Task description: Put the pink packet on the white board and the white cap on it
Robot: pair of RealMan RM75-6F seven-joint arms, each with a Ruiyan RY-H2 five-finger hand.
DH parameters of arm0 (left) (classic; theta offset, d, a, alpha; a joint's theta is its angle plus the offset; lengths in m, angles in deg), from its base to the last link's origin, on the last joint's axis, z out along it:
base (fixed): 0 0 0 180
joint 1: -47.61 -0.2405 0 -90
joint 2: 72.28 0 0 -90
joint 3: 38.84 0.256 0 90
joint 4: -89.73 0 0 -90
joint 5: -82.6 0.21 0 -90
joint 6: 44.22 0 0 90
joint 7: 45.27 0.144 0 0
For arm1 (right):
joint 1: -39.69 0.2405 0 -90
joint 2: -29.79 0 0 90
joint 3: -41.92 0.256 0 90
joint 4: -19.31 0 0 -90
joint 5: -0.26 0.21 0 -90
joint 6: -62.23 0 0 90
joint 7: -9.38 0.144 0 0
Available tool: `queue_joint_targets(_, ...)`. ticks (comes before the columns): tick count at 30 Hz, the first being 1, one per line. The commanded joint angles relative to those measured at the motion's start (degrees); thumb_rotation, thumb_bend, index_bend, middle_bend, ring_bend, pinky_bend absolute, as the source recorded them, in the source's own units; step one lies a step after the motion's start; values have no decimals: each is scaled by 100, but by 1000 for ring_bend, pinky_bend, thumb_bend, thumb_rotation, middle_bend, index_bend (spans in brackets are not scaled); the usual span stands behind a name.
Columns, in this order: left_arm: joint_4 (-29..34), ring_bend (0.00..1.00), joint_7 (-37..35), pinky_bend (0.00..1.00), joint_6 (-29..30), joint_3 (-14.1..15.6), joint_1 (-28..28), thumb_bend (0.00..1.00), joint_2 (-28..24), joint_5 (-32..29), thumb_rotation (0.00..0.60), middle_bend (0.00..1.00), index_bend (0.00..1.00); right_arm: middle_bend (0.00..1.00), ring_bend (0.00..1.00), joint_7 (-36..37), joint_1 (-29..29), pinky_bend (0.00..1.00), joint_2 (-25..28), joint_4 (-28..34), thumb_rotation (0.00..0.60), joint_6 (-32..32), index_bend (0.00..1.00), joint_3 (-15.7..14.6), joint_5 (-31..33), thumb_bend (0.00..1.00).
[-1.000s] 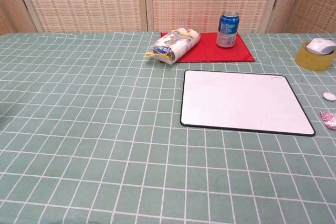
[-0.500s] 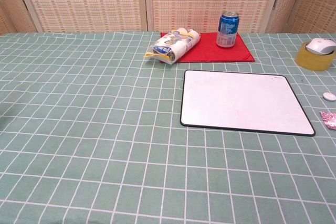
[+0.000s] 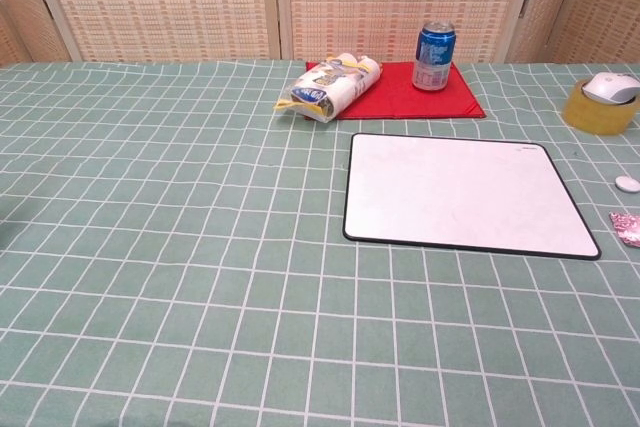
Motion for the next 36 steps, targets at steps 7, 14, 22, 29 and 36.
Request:
queue_joint_targets(7,11,0,-52,118,-34,0,13,277,-13,-7,600,0,0,980,994,-496,308,1000,-21,280,600,-567,355,60,666,118)
queue_joint_targets(14,28,0,-63,118,-67,1,19,276,-26,-16,600,0,0,980,994,-524,418,1000,-103,257,600,-676,340,46,827,122)
queue_joint_targets(22,49,0,-94,118,-96,-16,23,277,-37,-45,600,0,0,980,993,-601,521,1000,-144,208,600,-777,318,11,1035,177)
queue_joint_targets(29,42,0,-124,118,-110,-6,21,277,-41,-41,600,0,0,981,994,-591,573,1000,-127,234,600,-819,317,-18,1120,189)
queue_joint_targets(36,46,0,-140,118,-124,-11,24,277,-44,-50,600,0,0,983,994,-621,617,1000,-145,203,600,-831,317,-61,1199,200)
